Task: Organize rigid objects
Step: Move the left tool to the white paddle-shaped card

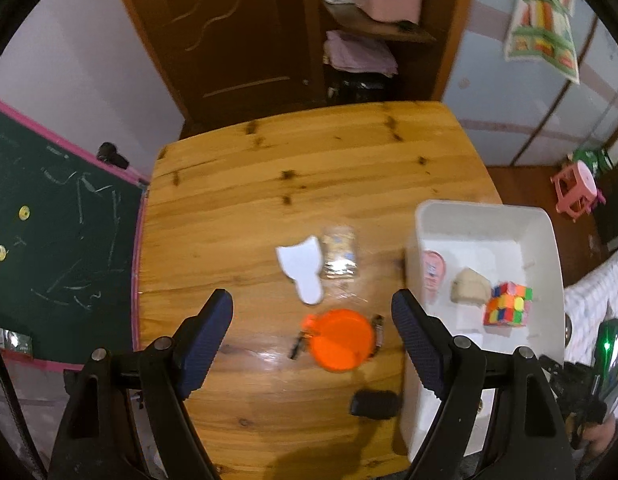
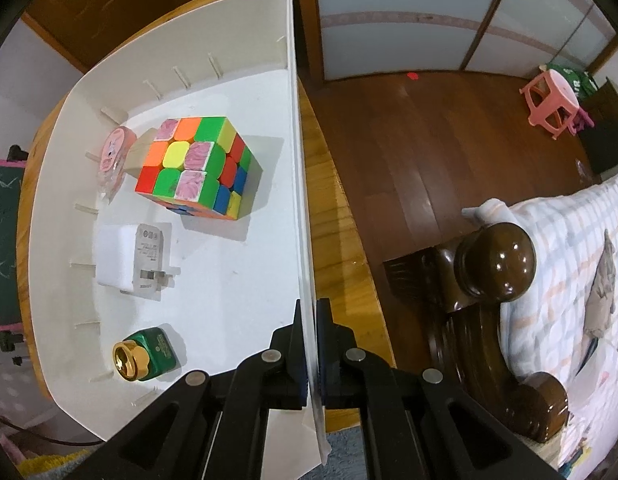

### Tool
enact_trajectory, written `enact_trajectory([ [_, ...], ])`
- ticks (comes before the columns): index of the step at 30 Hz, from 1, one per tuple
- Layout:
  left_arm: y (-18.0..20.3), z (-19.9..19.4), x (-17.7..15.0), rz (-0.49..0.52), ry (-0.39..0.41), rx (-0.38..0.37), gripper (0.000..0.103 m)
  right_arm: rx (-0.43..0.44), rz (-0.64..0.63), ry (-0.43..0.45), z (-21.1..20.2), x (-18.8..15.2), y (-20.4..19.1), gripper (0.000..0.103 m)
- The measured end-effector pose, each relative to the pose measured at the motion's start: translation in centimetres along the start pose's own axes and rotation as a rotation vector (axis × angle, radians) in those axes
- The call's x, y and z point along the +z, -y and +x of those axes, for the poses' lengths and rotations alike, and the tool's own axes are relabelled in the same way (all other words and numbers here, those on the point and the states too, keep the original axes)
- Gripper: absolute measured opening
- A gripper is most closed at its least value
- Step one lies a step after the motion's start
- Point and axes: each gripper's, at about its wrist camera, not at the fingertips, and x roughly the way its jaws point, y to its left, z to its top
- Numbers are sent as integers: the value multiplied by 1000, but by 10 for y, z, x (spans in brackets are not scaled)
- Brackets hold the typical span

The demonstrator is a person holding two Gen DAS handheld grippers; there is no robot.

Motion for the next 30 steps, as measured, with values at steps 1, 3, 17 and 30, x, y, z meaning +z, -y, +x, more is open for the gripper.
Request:
enact_trajectory([
  [1,-8,0,2,-10,3,1,85,0,7,0,0,0,0,3],
  [3,-25,3,6,-23,7,13,86,-2,25,0,0,0,1,4],
  [17,-40,129,8,31,-263,-68,88,-82,90,1,1,-1,-5,8],
  [30,-24,211,0,23,-427,-119,88,-117,127,-6,-1,1,-9,11],
])
